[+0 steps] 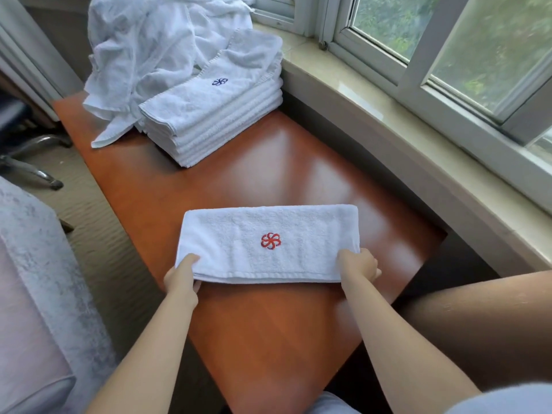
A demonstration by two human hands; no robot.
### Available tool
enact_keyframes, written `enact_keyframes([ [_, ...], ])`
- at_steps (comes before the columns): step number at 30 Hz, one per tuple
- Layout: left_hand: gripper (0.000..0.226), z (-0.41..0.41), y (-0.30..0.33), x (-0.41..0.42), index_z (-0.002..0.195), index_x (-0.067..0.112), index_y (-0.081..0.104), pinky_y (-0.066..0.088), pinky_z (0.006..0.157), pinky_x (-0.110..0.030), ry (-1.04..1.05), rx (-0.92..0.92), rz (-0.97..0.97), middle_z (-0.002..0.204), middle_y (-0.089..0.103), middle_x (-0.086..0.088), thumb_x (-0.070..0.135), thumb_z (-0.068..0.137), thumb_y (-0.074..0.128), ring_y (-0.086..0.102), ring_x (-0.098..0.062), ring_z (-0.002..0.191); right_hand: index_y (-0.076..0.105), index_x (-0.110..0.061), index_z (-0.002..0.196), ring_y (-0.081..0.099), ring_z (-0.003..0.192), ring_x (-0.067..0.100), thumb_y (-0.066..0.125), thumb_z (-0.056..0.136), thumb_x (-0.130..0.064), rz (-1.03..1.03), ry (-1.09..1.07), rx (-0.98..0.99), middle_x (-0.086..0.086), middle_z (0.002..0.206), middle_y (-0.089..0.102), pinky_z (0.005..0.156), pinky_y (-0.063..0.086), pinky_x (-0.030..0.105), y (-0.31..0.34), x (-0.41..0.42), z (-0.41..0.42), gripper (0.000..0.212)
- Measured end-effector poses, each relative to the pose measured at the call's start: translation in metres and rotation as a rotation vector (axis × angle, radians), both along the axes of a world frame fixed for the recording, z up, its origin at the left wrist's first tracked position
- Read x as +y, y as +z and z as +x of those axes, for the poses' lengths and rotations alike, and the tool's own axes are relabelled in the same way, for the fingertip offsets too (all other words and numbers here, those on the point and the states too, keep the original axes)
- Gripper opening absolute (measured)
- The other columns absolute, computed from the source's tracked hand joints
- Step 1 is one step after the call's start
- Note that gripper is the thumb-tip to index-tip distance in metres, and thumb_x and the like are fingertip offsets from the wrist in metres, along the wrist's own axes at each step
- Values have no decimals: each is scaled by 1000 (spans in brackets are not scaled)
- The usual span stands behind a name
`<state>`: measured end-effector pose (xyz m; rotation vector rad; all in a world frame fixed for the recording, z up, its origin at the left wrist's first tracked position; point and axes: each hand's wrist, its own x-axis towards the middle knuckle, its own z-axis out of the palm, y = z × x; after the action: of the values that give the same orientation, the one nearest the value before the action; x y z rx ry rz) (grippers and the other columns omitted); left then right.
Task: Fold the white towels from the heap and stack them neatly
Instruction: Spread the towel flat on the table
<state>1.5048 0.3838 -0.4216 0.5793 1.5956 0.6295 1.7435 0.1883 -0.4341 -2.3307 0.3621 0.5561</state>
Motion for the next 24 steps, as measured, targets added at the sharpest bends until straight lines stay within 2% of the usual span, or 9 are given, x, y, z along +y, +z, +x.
enact_keyframes([
  [1, 16, -1, 5, -2, 90, 15, 61, 49, 65, -29, 27, -73, -6, 90, 66, 0, 9, 77, 69, 63, -16, 81, 60, -12, 100, 54, 98, 30, 54, 76, -17, 101, -30, -2, 9, 108, 61, 79, 49, 35, 4, 2, -8, 25],
  [3, 17, -6, 17, -3, 91, 12, 63, 54, 67, -33, 51, -186, -5, 94, 70, -5, 3, 76, 68, 67, -22, 86, 54, -14, 87, 56, 76, 22, 56, 77, -14, 307, -129, 29, 6, 95, 62, 62, 45, 29, 13, 8, -25, 10],
  [6, 21, -18, 36, 6, 97, 6, 66, 55, 75, -36, -20, -282, 57, 100, 71, -10, 0, 77, 67, 69, -28, 91, 51, -15, 81, 52, 66, 17, 58, 80, -12, 482, -161, 56, 2, 83, 57, 53, 38, 26, 33, 14, -52, 8],
  [10, 27, -41, 62, 22, 108, 1, 65, 53, 70, -33, -193, -412, 141, 100, 71, -13, -1, 81, 64, 67, -30, 91, 57, -13, 105, 55, 73, 15, 60, 84, -14, 655, -161, 13, -1, 84, 59, 57, 40, 26, 71, 29, -97, 22],
  [12, 27, -53, 77, 32, 111, 4, 63, 51, 70, -32, -273, -478, 156, 99, 69, -13, 3, 84, 62, 66, -28, 88, 57, -18, 108, 57, 75, 14, 60, 85, -13, 732, -163, -34, -2, 86, 61, 60, 43, 26, 87, 43, -128, 24],
  [16, 25, -71, 116, 54, 110, 11, 61, 49, 71, -30, -387, -513, 230, 93, 65, -7, 11, 84, 63, 64, -22, 82, 56, -22, 111, 60, 86, 23, 59, 86, -11, 809, -164, -62, 3, 95, 61, 78, 50, 34, 113, 75, -181, 27],
  [19, 26, -84, 141, 73, 109, 11, 61, 46, 85, -39, -489, -544, 255, 102, 63, -13, 12, 83, 62, 61, -30, 96, 57, -18, 107, 60, 84, 22, 61, 85, -10, 854, -162, -100, 2, 91, 62, 78, 49, 33, 136, 96, -202, 24],
  [24, 22, -78, 164, 108, 102, 12, 59, 43, 84, -39, -550, -550, 316, 99, 60, -11, 10, 81, 65, 58, -28, 95, 58, -22, 86, 58, 71, 14, 61, 85, -9, 923, -139, -166, -1, 82, 61, 63, 46, 26, 163, 133, -204, 12],
])
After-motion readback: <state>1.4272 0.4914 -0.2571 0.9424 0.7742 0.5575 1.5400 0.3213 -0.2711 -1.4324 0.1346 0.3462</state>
